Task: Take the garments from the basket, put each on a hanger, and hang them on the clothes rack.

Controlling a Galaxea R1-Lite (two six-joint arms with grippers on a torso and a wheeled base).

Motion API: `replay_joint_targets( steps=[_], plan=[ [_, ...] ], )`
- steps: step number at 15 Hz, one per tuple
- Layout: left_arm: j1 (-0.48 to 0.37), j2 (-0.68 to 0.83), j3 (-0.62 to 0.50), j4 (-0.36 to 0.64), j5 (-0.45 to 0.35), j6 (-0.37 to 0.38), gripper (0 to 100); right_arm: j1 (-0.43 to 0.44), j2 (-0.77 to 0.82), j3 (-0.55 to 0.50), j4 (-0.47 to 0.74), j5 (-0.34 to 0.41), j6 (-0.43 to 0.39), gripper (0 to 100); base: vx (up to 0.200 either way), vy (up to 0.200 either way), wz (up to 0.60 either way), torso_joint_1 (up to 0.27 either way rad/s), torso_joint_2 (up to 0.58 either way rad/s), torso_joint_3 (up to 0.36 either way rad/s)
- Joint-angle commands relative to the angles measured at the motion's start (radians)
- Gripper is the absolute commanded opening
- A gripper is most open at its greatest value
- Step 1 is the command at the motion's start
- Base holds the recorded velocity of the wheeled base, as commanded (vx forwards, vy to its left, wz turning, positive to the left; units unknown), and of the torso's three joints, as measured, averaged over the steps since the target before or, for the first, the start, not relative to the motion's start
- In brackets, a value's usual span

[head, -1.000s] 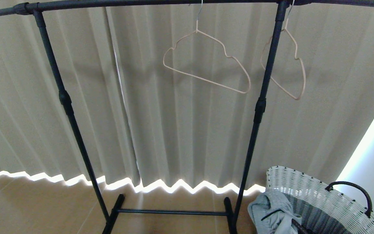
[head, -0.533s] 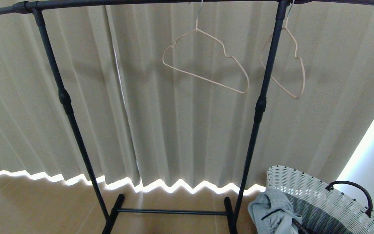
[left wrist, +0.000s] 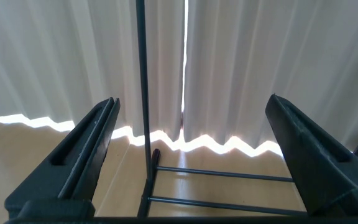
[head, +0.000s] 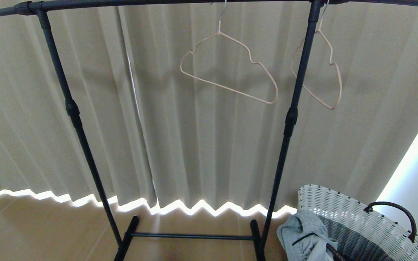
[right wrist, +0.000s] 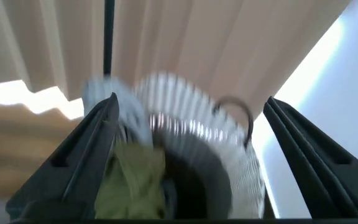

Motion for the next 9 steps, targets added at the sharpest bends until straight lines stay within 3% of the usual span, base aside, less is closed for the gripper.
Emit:
replay_joint_targets(
  steps=[1,4,7,9],
  plan=[
    [0.000,0.002,0.000,-0.001,0.000,0.000,100,0.001,0.328,-0.016,0.057,-0.032,-0.034,100,0.000,0.000,0.00,0.000,0.00,0.000],
    [0.000,0.002,0.000,-0.001,0.000,0.000,100,0.003,0.612,-0.005,0.026,-0.040,-0.146,100,0.000,0.000,0.00,0.000,0.00,0.000],
    [0.000,0.002,0.000,-0.001,0.000,0.000,100,0.003,0.753,0.006,-0.040,-0.038,-0.220,100,0.000,0.000,0.00,0.000,0.00,0.000],
    [0.000,0.002,0.000,-0.001,0.000,0.000,100,0.004,0.893,0.023,-0.121,-0.031,-0.312,100,0.000,0.000,0.00,0.000,0.00,0.000]
  ],
)
